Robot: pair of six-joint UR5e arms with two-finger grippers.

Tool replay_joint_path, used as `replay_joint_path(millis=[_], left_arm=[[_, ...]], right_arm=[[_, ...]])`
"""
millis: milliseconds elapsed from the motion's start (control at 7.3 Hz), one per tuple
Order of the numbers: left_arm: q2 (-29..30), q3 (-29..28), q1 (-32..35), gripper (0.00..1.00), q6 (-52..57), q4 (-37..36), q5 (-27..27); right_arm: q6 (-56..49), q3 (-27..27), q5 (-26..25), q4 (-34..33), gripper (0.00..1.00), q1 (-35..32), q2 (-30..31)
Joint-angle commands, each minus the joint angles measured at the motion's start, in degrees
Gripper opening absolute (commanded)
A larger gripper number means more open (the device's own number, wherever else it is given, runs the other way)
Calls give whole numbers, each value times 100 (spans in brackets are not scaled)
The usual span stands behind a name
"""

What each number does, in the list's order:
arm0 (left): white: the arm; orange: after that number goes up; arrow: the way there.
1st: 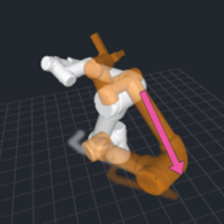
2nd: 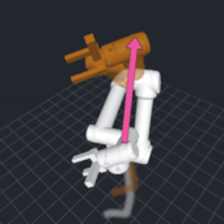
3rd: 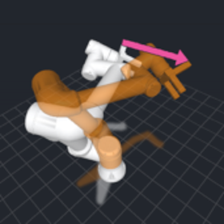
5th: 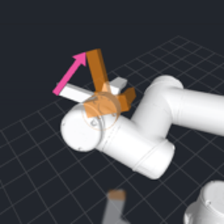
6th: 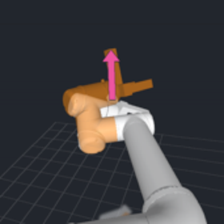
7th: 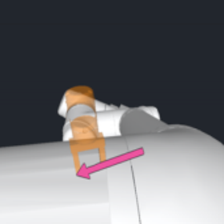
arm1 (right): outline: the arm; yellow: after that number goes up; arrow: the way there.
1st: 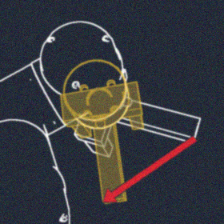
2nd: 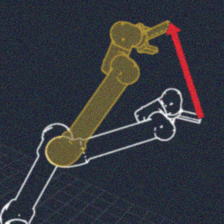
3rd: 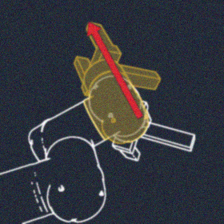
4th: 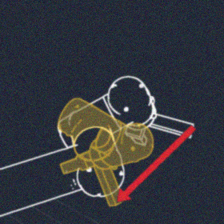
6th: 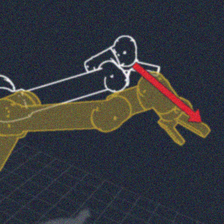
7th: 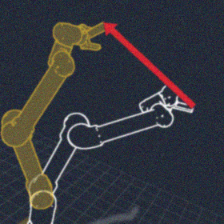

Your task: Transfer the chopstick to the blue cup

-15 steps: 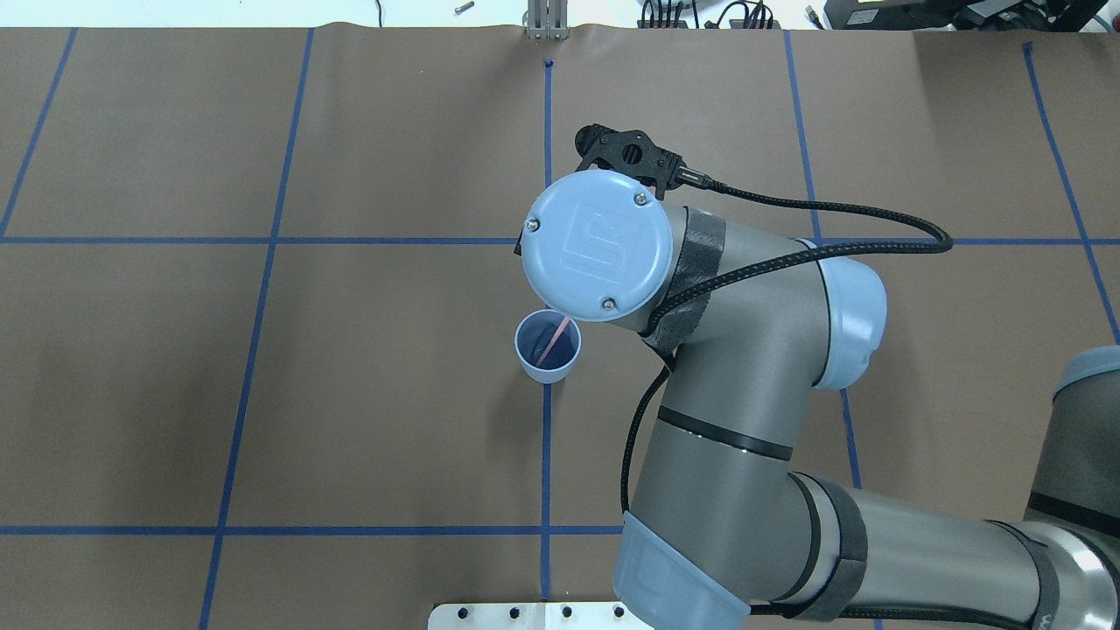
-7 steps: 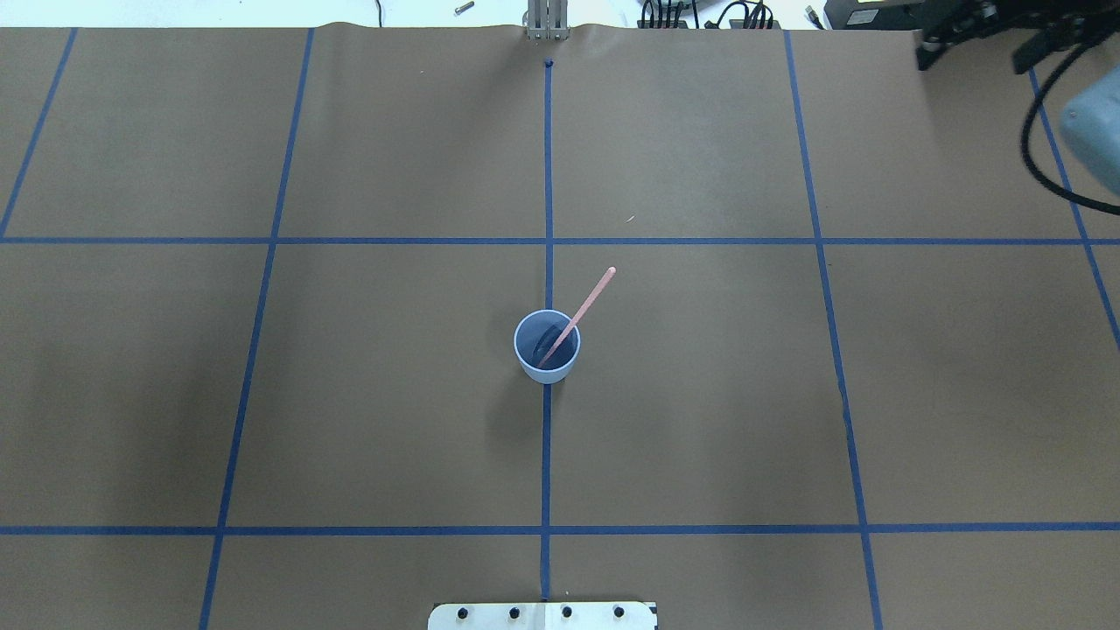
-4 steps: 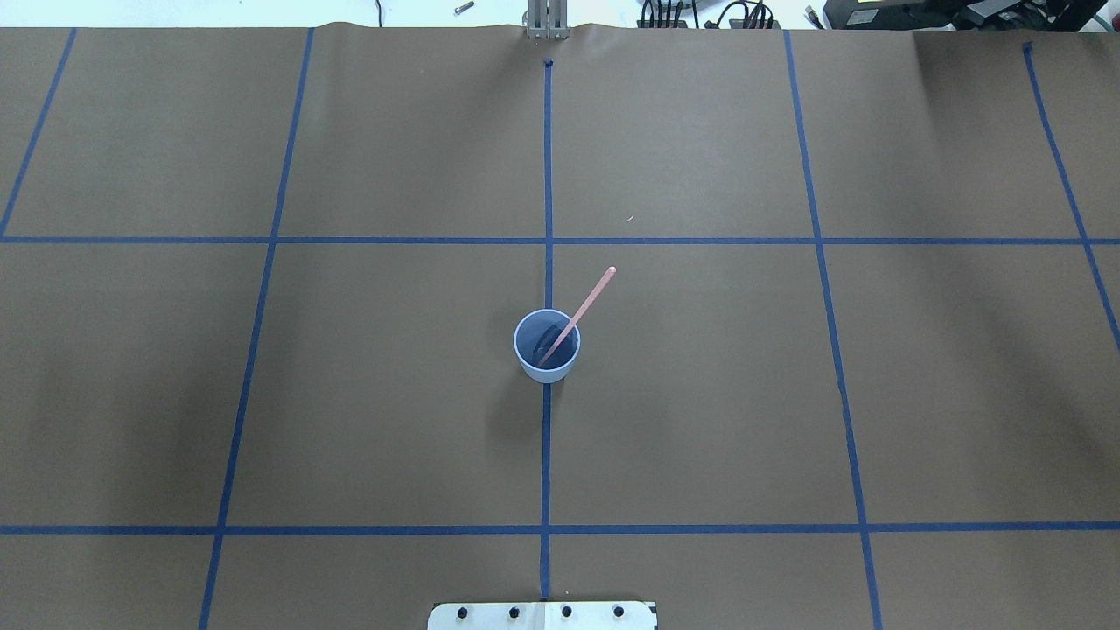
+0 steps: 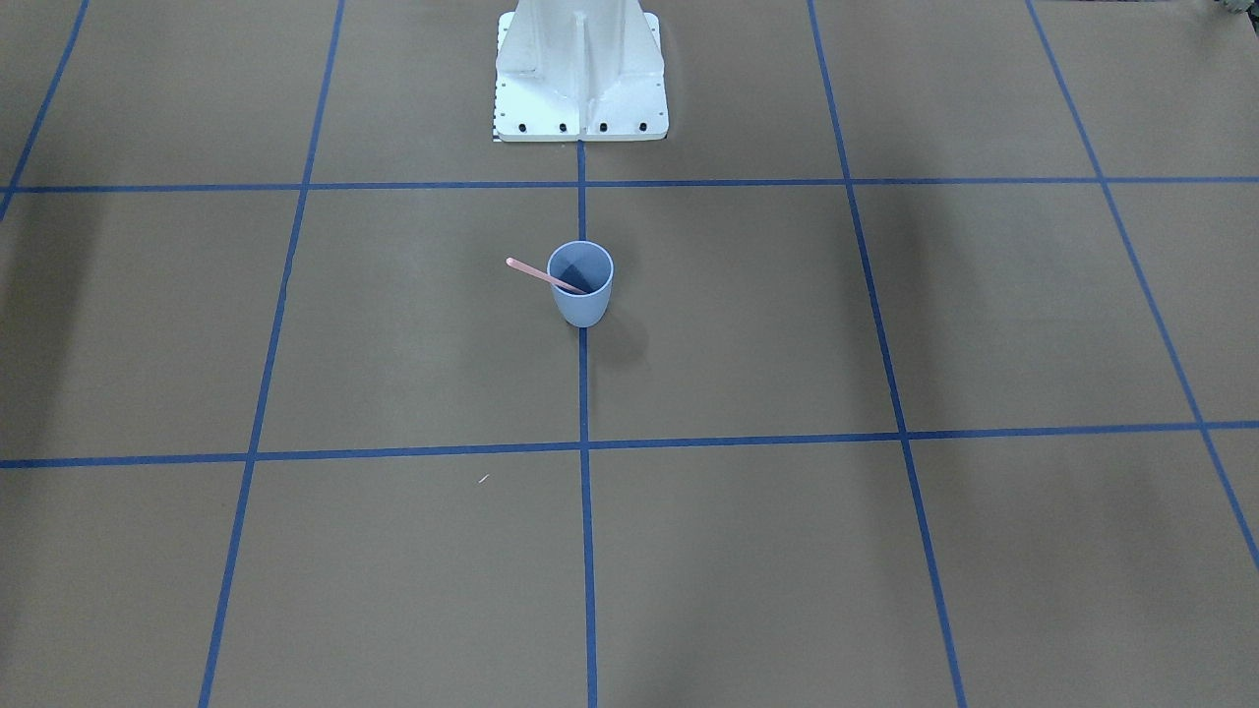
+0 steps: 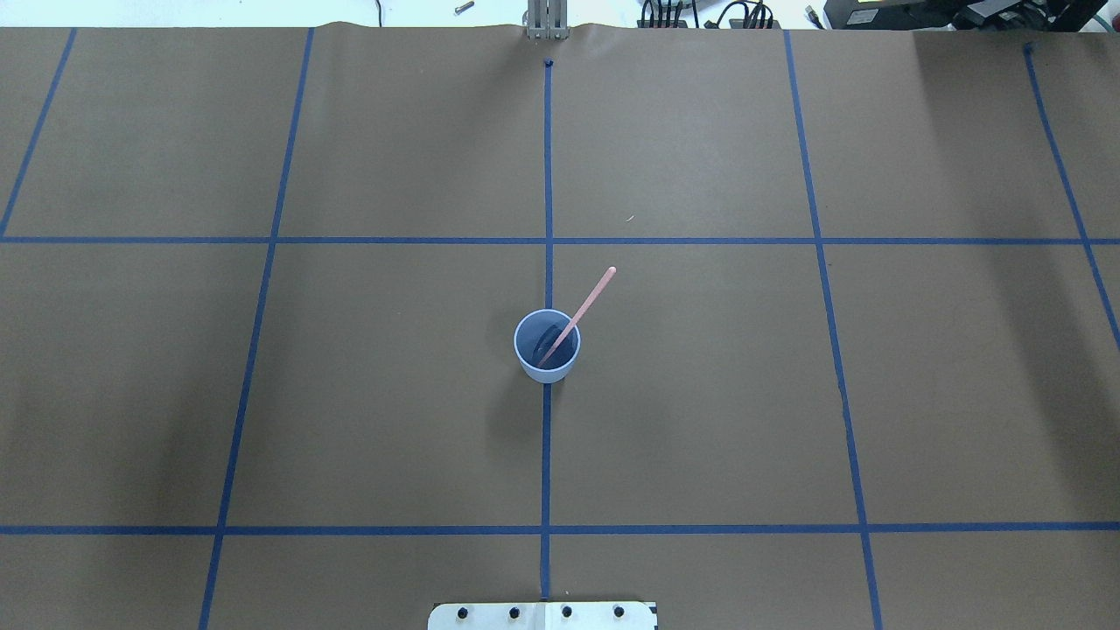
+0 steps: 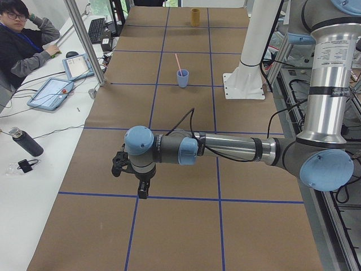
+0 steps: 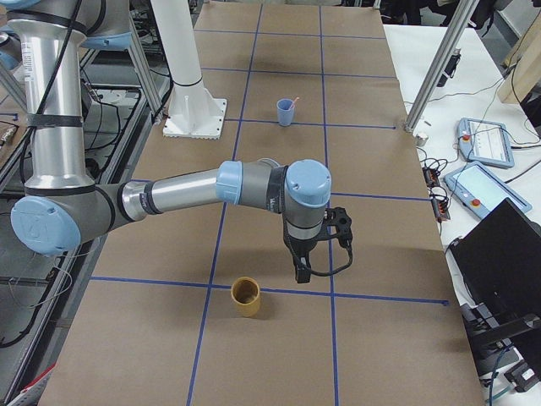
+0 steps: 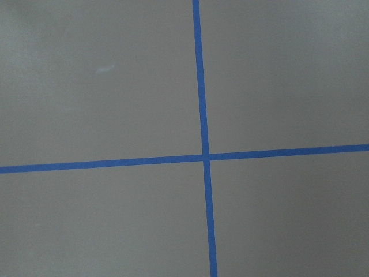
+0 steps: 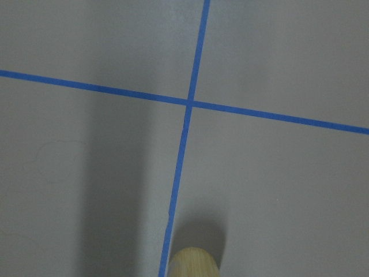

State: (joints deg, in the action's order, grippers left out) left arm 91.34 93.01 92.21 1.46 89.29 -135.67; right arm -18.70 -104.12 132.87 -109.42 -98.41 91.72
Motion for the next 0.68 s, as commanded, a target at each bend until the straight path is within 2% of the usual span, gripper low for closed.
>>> replay_joint_path(millis=[0, 137, 548], left_arm=[[-117, 77, 25, 99, -6, -8, -248], [-317, 199, 25, 99, 81, 88, -328], [-363, 306, 16, 99, 73, 272, -373]], right_arm=[[-11, 15, -24, 35, 100, -194, 293], [-11, 15, -24, 35, 100, -291, 424], [-3, 6, -24, 35, 100, -319, 486]])
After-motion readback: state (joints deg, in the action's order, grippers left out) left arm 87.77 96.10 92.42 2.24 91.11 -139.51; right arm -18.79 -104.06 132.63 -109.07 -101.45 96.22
